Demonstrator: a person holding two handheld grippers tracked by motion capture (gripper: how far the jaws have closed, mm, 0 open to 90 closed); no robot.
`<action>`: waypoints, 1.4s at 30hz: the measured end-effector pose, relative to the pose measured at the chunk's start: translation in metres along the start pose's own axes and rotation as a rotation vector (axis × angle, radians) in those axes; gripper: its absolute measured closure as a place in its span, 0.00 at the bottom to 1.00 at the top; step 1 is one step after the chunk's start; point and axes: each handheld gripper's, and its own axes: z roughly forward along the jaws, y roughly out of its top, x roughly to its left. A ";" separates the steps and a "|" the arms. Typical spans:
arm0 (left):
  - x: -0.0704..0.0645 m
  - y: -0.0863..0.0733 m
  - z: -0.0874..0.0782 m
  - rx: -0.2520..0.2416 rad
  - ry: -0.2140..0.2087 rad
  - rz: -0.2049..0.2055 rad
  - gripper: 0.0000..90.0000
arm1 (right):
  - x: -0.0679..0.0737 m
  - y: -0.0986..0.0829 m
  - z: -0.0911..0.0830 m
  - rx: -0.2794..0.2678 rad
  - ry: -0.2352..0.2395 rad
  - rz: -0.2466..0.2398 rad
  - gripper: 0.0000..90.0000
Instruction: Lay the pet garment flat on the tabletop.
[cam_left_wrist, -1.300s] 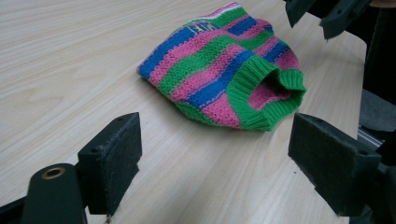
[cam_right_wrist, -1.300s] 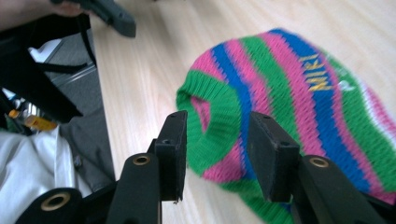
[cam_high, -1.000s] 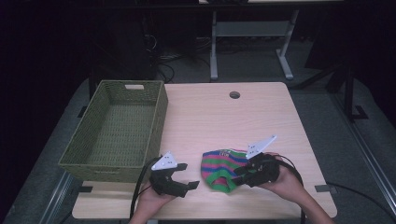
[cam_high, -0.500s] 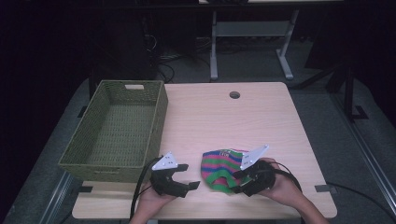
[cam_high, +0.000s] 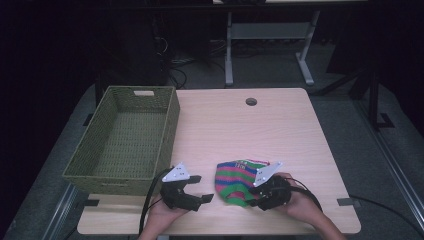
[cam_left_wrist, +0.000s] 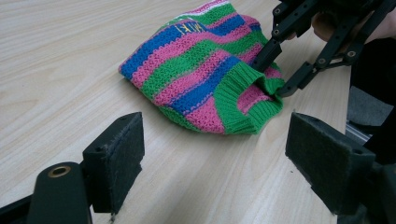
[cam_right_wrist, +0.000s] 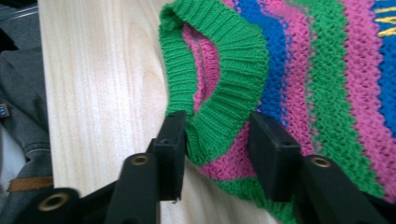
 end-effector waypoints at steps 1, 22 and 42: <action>0.000 0.000 0.000 -0.001 -0.002 -0.001 0.21 | 0.000 0.000 0.000 -0.003 -0.003 0.003 0.67; -0.004 0.005 0.006 0.005 -0.028 0.021 0.24 | -0.006 0.001 -0.020 -0.102 0.079 0.120 0.91; -0.019 0.012 0.020 0.029 -0.067 0.088 0.31 | -0.017 0.008 -0.057 -0.259 0.123 0.199 0.91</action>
